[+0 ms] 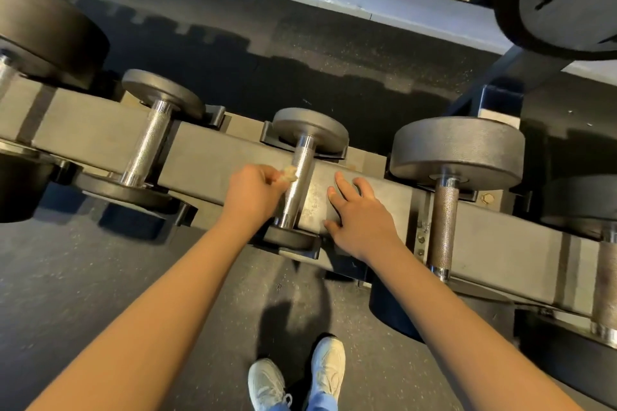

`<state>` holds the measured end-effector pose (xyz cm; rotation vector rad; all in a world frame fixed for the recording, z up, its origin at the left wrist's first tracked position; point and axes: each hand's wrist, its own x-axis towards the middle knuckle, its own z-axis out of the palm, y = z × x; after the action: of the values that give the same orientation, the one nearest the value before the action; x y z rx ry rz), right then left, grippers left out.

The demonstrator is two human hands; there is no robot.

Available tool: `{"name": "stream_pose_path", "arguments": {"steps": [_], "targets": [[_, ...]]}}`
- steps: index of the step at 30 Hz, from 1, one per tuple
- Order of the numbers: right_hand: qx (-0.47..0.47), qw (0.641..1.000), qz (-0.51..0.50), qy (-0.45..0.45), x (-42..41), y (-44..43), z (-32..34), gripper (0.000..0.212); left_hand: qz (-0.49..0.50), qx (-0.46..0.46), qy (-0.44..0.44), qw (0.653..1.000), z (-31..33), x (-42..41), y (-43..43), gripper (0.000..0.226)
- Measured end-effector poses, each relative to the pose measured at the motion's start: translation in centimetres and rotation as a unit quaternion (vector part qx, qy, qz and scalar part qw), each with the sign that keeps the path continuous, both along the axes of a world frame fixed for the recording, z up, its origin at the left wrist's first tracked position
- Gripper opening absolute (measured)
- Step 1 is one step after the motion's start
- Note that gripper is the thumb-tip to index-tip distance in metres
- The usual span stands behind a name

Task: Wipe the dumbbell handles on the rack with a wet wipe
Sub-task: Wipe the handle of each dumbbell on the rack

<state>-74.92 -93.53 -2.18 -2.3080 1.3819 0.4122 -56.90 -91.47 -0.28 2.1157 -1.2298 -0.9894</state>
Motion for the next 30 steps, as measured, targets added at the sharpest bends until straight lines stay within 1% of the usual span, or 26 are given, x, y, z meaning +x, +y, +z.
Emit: {"name": "stream_pose_path", "arguments": {"steps": [3, 5, 7, 8, 10, 11, 13, 15, 18, 21, 22, 23, 25, 26, 27, 29, 30], "targets": [[0.013, 1.000, -0.003, -0.010, -0.1, 0.0, 0.1, 0.062, -0.001, 0.032, 0.007, 0.999, 0.5, 0.2, 0.6, 0.034], [0.018, 0.999, -0.011, -0.039, -0.3, 0.0, 0.3, 0.056, 0.008, 0.028, 0.002, 1.000, 1.0, 0.5, 0.7, 0.029], [0.013, 0.990, -0.064, -0.127, -0.5, -0.1, 0.7, 0.047, 0.025, 0.010, 0.000, 1.000, 1.4, 0.8, 0.8, 0.022], [0.013, 0.977, -0.103, -0.187, -0.5, -0.1, 1.0, 0.044, 0.035, 0.002, 0.000, 0.999, 1.5, 0.9, 0.8, 0.017], [0.034, 0.938, -0.162, -0.304, 0.3, 0.0, 1.8, 0.041, 0.053, -0.014, 0.008, 0.998, 1.9, 1.1, 0.9, 0.012], [0.050, 0.920, -0.173, -0.348, 1.0, 0.2, 2.3, 0.040, 0.055, -0.023, 0.019, 0.998, 2.0, 1.0, 0.8, 0.010], [0.060, 0.896, -0.166, -0.406, 2.7, 0.3, 2.8, 0.041, 0.050, -0.035, 0.052, 0.997, 2.5, 0.6, 0.6, 0.009], [0.064, 0.877, -0.170, -0.445, 4.1, 0.2, 2.8, 0.041, 0.046, -0.035, 0.086, 0.995, 2.6, 0.1, 0.2, 0.008], [0.068, 0.852, -0.213, -0.474, 5.0, -0.2, 2.6, 0.028, 0.027, -0.002, 0.108, 0.994, 2.5, 0.1, 0.0, 0.007], [0.028, 0.842, -0.277, -0.462, 4.9, -0.8, 2.2, 0.021, 0.005, -0.005, 0.160, 0.987, 2.6, 0.6, 0.0, 0.014], [0.000, 0.841, -0.300, -0.450, 5.1, -1.1, 2.1, 0.021, -0.006, -0.018, 0.138, 0.990, 2.6, 1.0, 0.1, 0.017], [-0.029, 0.842, -0.312, -0.439, 5.4, -1.4, 1.9, 0.022, -0.025, -0.032, 0.080, 0.996, 2.4, 1.4, 0.0, 0.021], [-0.059, 0.846, -0.316, -0.426, 6.5, -2.0, 1.6, 0.025, -0.076, -0.052, -0.073, 0.993, 1.2, 3.0, -0.5, 0.036], [-0.060, 0.847, -0.314, -0.424, 7.1, -2.2, 1.4, 0.025, -0.106, -0.043, -0.141, 0.983, 0.4, 3.9, -0.7, 0.043], [-0.064, 0.849, -0.310, -0.423, 7.6, -2.2, 1.2, 0.025, -0.134, -0.018, -0.191, 0.972, -0.3, 4.7, -0.8, 0.048], [-0.075, 0.859, -0.295, -0.412, 7.7, -1.7, 0.8, 0.020, -0.190, 0.046, -0.252, 0.948, -1.9, 6.0, -0.8, 0.055], [-0.070, 0.867, -0.284, -0.404, 7.5, -1.1, 0.6, 0.016, -0.212, 0.070, -0.270, 0.937, -2.5, 6.4, -0.6, 0.059]]}}
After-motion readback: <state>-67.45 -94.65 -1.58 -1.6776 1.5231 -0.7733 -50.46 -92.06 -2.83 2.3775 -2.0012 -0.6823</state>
